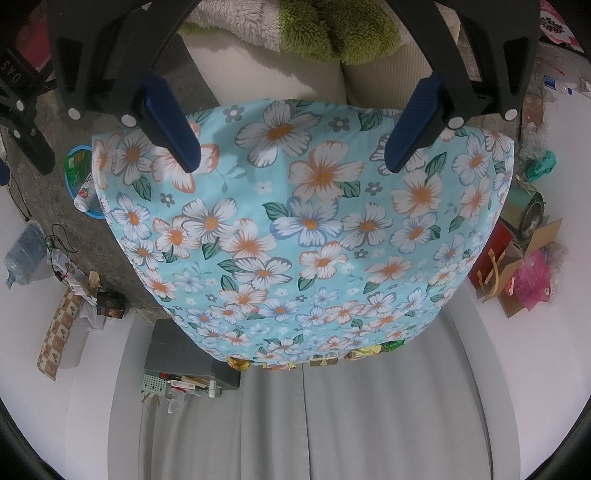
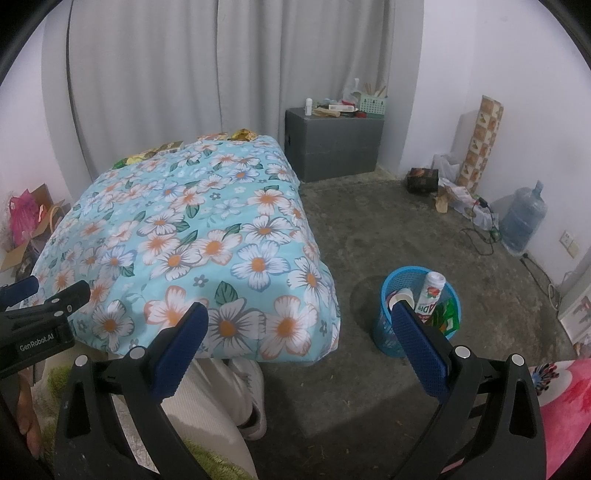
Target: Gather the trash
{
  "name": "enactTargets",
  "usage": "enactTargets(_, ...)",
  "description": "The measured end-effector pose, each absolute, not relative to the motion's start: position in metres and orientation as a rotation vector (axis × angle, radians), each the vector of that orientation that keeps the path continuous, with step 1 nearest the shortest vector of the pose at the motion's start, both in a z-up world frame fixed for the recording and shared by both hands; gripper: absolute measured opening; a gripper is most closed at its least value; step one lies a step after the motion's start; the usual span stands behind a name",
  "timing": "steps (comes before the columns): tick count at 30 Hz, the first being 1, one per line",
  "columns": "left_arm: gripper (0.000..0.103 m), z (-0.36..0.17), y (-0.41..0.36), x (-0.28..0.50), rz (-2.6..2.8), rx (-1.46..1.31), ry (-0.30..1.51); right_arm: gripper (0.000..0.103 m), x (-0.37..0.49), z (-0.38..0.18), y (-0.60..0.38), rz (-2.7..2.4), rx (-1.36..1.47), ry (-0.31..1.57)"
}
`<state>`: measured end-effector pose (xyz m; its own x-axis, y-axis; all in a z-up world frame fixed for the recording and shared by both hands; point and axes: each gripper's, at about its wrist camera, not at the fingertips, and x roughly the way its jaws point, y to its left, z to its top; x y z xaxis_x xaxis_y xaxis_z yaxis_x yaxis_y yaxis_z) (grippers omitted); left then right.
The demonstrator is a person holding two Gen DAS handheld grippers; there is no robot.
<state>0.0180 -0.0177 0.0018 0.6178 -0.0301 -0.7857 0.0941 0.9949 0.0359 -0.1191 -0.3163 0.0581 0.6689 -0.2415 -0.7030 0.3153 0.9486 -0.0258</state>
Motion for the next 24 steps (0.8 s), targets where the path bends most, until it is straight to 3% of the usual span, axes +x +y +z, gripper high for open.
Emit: enactTargets(24, 0.098, 0.0026, -0.0143, 0.0178, -0.072, 0.073, 0.909, 0.095, -0.1195, 0.0586, -0.3156, -0.315, 0.101, 0.777)
